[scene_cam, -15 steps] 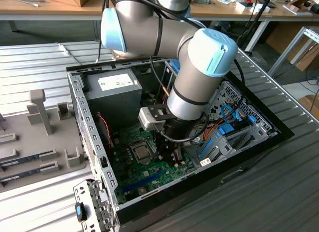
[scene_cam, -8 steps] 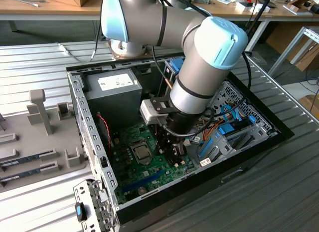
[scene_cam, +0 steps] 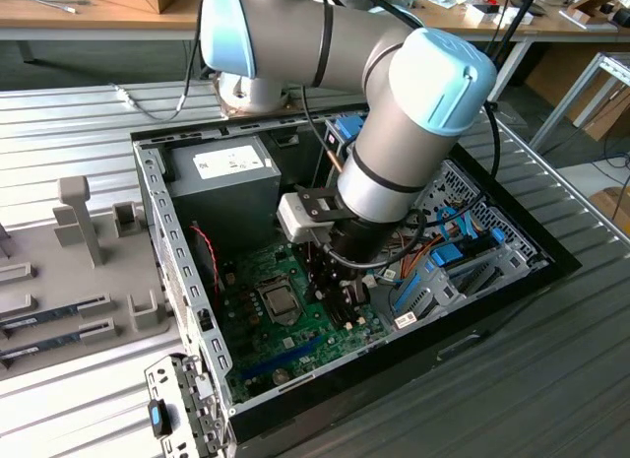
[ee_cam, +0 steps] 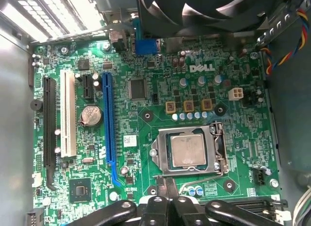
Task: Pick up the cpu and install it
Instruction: 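Close the cpu cover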
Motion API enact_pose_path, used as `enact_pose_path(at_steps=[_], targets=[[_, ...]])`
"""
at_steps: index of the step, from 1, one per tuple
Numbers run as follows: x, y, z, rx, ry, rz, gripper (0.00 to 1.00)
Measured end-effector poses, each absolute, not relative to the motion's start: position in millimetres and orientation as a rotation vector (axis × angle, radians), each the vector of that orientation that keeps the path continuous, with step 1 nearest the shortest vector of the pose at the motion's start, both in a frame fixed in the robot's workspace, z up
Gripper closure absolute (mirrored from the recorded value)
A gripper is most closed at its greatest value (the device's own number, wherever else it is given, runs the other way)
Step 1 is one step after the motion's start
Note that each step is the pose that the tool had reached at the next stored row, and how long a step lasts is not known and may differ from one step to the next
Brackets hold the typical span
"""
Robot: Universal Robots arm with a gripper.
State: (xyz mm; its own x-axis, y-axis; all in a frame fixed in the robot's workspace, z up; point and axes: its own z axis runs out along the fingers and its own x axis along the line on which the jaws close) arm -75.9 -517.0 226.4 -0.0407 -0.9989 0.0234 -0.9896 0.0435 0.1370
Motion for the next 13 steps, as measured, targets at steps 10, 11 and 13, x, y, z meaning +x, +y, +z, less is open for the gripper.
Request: enact_pose_path(at_steps=[10, 11, 13], targets=[[-68.5, -517.9, 218.5, 2.086, -2.176, -0.143, 0.89], [-68.2, -518.0, 218.1, 2.086, -2.175, -0.143, 0.89], [-67.5, -518.3, 216.8, 2.085, -2.174, -0.145, 0.89]])
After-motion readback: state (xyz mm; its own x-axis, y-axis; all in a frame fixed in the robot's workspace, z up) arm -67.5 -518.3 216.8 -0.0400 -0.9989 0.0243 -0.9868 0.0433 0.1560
